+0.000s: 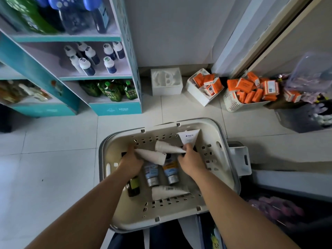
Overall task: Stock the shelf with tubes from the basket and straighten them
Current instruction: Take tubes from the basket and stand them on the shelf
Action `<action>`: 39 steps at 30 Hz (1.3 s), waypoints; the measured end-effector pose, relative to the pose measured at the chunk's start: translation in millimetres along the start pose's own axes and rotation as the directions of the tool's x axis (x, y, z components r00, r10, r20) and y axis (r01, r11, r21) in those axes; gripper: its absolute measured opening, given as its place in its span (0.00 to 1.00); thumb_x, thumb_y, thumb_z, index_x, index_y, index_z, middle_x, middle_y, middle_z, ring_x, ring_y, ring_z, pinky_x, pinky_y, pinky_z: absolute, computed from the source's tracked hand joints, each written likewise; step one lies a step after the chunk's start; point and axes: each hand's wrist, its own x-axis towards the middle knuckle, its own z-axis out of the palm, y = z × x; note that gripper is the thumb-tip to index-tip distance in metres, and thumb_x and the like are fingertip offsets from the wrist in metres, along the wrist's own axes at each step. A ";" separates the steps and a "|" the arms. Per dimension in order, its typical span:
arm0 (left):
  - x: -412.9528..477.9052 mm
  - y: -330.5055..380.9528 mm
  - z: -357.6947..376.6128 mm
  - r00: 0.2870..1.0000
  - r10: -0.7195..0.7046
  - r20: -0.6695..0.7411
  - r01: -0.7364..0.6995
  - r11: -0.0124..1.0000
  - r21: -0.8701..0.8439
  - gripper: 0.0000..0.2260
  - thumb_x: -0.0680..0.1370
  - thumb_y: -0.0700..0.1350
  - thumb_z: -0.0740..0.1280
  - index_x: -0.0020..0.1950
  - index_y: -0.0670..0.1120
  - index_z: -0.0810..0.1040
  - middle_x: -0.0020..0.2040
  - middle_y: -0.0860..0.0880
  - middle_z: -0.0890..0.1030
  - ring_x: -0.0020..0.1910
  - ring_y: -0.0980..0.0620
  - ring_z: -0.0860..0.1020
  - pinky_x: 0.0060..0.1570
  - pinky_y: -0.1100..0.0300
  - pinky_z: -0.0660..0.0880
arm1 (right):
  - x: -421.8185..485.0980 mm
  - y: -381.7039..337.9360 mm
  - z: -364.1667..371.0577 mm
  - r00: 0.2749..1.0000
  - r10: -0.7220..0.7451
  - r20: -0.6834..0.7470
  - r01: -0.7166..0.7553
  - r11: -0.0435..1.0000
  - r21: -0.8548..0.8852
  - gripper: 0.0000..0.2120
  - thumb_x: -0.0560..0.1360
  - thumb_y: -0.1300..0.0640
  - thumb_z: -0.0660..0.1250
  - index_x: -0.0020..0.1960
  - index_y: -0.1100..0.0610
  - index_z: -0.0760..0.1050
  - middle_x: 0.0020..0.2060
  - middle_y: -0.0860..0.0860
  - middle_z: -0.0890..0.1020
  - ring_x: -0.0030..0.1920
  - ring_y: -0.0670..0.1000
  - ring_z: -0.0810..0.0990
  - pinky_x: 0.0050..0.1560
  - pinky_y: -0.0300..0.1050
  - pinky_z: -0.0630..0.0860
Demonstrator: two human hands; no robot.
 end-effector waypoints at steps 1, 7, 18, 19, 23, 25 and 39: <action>1.3 0.0 1.8 1.000 -0.021 -0.006 0.021 1.000 -0.011 0.19 0.77 0.44 0.64 0.66 0.49 0.62 0.44 0.42 0.76 0.40 0.40 0.79 0.39 0.44 0.81 | 2.7 0.5 3.4 0.999 0.036 -0.003 -0.036 0.997 0.066 0.16 0.80 0.55 0.61 0.66 0.55 0.65 0.53 0.57 0.80 0.48 0.58 0.79 0.42 0.45 0.70; 4.0 0.6 14.4 0.975 -0.221 0.004 0.193 0.842 -0.504 0.10 0.80 0.42 0.64 0.61 0.42 0.74 0.48 0.39 0.79 0.35 0.45 0.78 0.34 0.56 0.79 | 14.9 6.0 22.6 0.924 0.346 0.162 -0.307 0.418 0.855 0.02 0.78 0.62 0.67 0.50 0.59 0.74 0.56 0.61 0.79 0.53 0.59 0.80 0.50 0.49 0.80; -22.8 -1.1 6.2 0.987 0.004 -0.158 -0.064 0.924 -0.376 0.13 0.76 0.39 0.68 0.55 0.55 0.72 0.55 0.47 0.77 0.45 0.44 0.80 0.36 0.54 0.78 | -15.6 23.6 8.7 0.944 0.322 0.070 -0.245 0.542 0.804 0.20 0.75 0.74 0.64 0.64 0.59 0.73 0.52 0.55 0.78 0.48 0.53 0.79 0.44 0.46 0.81; -26.9 -2.7 4.1 0.989 0.036 -0.142 -0.087 0.923 -0.375 0.16 0.76 0.38 0.68 0.58 0.55 0.72 0.55 0.47 0.78 0.47 0.44 0.80 0.39 0.52 0.80 | -21.5 24.1 5.2 0.956 0.288 0.055 -0.221 0.584 0.781 0.20 0.75 0.74 0.63 0.64 0.59 0.74 0.51 0.54 0.78 0.47 0.51 0.79 0.47 0.48 0.82; -44.4 -4.4 -15.9 0.994 0.094 -0.051 -0.107 0.885 -0.452 0.26 0.76 0.34 0.68 0.69 0.55 0.66 0.56 0.44 0.80 0.50 0.44 0.82 0.45 0.46 0.82 | -43.4 25.4 -10.3 0.978 0.180 -0.101 -0.066 0.735 0.674 0.17 0.77 0.71 0.62 0.64 0.61 0.76 0.54 0.56 0.80 0.50 0.53 0.81 0.51 0.48 0.82; -53.2 -2.7 -30.5 0.990 0.138 -0.034 -0.138 0.873 -0.468 0.28 0.76 0.34 0.68 0.69 0.56 0.65 0.52 0.44 0.80 0.46 0.46 0.82 0.41 0.48 0.82 | -56.9 22.9 -18.5 0.978 0.117 -0.174 0.019 0.777 0.629 0.15 0.78 0.69 0.62 0.63 0.60 0.78 0.56 0.56 0.80 0.52 0.54 0.81 0.48 0.45 0.82; -137.0 39.2 -113.5 0.773 0.623 0.116 -0.512 0.723 -0.464 0.06 0.76 0.47 0.71 0.50 0.47 0.83 0.47 0.48 0.86 0.48 0.46 0.84 0.57 0.46 0.78 | -219.8 -24.2 -61.0 0.860 -0.052 -0.508 0.434 0.600 0.672 0.08 0.81 0.61 0.61 0.52 0.51 0.77 0.52 0.54 0.80 0.53 0.50 0.82 0.52 0.49 0.82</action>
